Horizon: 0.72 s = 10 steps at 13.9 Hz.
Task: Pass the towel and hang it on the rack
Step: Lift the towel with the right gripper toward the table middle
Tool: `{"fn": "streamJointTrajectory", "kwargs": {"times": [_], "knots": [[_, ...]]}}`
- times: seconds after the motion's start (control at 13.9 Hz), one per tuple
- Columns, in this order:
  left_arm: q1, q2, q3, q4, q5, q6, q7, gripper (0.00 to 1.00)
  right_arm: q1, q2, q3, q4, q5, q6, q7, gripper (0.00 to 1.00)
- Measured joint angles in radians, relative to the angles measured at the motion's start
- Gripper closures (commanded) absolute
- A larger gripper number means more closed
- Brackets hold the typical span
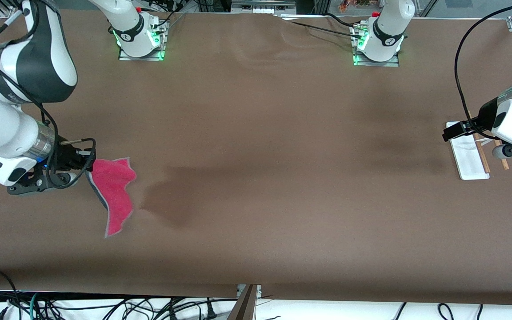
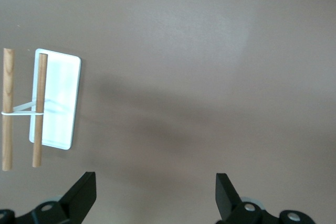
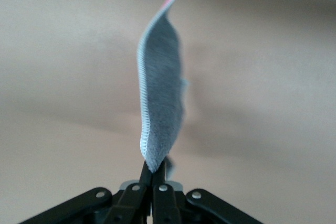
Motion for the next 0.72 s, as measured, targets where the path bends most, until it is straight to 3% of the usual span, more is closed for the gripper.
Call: {"fn": "streamJointTrajectory", "kwargs": {"times": [0.5,0.72], "knots": [[0.000,0.001,0.001,0.000,-0.011,-0.001,0.000,0.00,0.081,-0.010,0.179,0.054,0.016,-0.028,0.400,1.00],[0.000,0.006,0.001,0.000,-0.058,-0.001,0.001,0.00,0.108,-0.011,0.235,0.096,0.017,-0.026,0.481,1.00]]}}
